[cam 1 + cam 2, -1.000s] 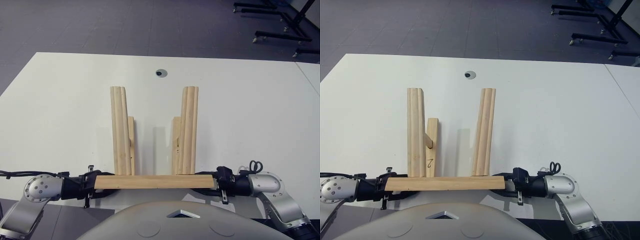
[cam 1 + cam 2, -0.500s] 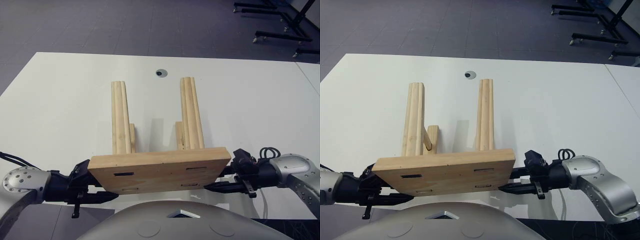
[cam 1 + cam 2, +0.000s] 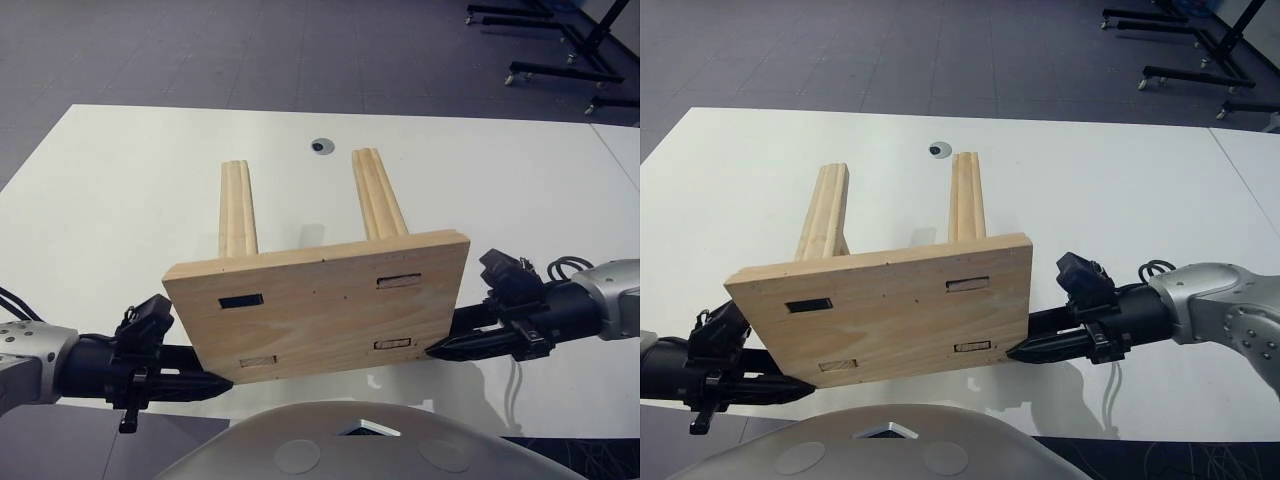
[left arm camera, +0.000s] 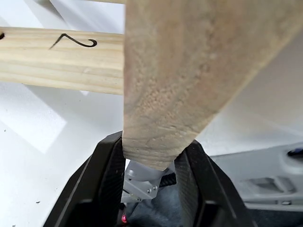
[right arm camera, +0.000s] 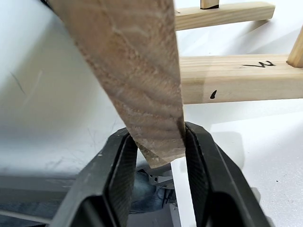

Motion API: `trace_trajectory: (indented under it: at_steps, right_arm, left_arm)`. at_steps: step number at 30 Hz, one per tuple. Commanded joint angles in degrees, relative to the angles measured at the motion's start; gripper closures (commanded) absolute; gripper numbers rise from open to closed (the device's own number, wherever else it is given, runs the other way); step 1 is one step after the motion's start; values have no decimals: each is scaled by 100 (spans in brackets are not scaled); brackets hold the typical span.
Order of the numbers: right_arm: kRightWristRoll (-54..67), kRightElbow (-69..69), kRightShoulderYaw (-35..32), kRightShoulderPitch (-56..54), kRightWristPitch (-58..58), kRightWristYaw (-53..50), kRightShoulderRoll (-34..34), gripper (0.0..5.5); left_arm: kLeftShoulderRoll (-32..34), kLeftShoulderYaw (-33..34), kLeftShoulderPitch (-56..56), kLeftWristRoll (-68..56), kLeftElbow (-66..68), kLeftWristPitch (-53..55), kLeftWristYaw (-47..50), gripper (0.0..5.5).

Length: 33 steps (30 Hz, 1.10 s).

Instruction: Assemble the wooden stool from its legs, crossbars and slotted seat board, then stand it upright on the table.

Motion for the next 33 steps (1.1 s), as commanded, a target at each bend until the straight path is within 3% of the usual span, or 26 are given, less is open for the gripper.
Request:
trace_trajectory:
  at_steps: [1,6,13,27,31,33]
  right_arm:
    - [2179,-158,394,-682,456,-1000,-259,411]
    - [3366,118,757,-1214,574,-1130,-846,411]
    - [3955,541,1253,-1981,1054,-740,-1370,411]
    - [3960,1667,2647,-3938,2058,-25,-1088,411]
    - [3959,1631,2817,-3974,2083,-167,-1070,411]
    - [3959,1551,2839,-3868,2052,-297,-1071,411]
  left_arm:
    - [0,-7,-627,-2848,-365,-129,582,409]
    - [235,177,-378,-3809,-427,-101,653,409]
    - [134,457,-156,-4512,-352,-202,963,409]
    - [-158,595,298,-4524,-595,-285,1113,409]
    - [-211,586,348,-4523,-646,-313,1183,409]
    - [-215,599,309,-4523,-627,-314,1209,375]
